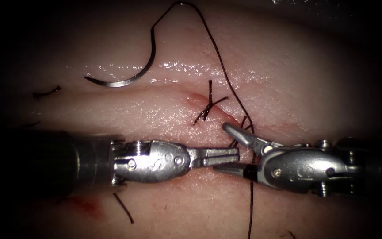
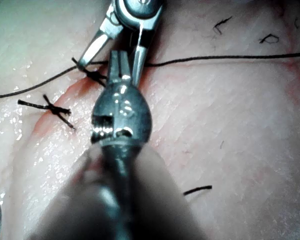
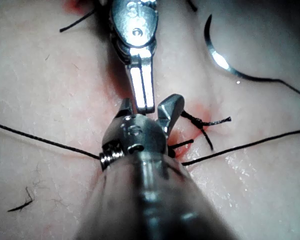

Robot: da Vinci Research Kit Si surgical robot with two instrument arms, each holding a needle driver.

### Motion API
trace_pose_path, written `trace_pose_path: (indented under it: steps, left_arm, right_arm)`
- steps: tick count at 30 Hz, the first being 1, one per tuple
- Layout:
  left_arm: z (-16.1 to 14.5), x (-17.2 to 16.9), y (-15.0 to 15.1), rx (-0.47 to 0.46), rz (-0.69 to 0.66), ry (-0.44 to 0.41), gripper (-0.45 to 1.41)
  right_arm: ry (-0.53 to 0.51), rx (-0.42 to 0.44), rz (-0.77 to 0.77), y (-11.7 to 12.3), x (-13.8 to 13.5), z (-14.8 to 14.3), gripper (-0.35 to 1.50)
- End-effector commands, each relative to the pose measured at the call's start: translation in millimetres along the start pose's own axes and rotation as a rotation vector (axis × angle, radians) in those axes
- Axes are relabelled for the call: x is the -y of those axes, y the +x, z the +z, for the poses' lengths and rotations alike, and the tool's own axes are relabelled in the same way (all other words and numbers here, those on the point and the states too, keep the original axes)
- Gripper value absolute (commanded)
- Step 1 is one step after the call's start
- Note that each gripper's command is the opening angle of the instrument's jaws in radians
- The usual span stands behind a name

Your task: Wound Closure

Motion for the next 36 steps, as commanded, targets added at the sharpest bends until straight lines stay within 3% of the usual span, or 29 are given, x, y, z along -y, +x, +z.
trace_pose_path:
  steps: [1,31,34,36]
  left_arm:
    - [0.5,-0.1,-0.5,-0.001,0.000,-0.005,-0.45]
    - [0.3,-1.9,0.3,-0.043,0.013,-0.068,-0.45]
    - [0.3,-1.9,0.3,-0.045,0.014,-0.071,-0.45]
    - [0.3,-1.9,0.3,-0.045,0.008,-0.072,-0.45]
  right_arm:
    - [-0.005,-0.003,-0.003,-0.1,0.3,1.2,0.88]
    - [-0.017,-0.041,-0.063,-1.8,0.4,4.6,0.88]
    - [-0.020,-0.038,-0.064,-1.7,0.5,4.8,0.83]
    - [-0.016,-0.043,-0.065,-1.7,0.6,4.9,0.68]
